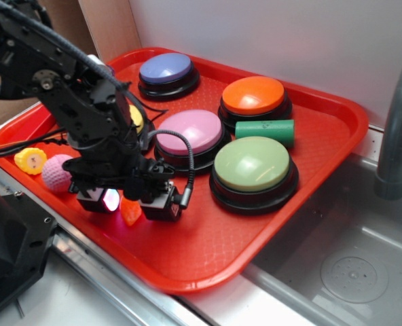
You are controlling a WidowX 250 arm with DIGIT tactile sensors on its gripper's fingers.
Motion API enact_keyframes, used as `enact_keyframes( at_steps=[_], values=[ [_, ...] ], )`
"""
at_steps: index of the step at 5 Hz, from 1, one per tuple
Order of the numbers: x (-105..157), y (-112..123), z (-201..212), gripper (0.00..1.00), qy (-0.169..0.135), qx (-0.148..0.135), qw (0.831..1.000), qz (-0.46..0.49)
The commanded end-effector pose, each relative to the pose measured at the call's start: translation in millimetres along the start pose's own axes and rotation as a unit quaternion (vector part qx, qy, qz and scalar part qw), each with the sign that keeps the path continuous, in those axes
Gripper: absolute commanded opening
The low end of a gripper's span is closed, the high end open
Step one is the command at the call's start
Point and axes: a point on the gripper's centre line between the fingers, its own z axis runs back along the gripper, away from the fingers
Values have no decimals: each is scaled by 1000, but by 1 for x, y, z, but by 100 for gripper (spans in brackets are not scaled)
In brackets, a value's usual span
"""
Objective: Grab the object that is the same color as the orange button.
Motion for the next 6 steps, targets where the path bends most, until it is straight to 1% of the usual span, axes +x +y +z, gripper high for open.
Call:
enact_keyframes(
  at_steps=[1,2,3,4,5,6],
  values=[
    [-1,2,-5,0,-2,2,1000,14],
    [-1,4,-5,0,-4,3,1000,18],
    [1,5,-1,0,-9,14,1000,14],
    [6,1,11,0,-21,28,999,-12],
    [18,-4,33,0,-25,23,999,-43],
    [29,-5,51,0,-32,26,997,-63]
  ],
)
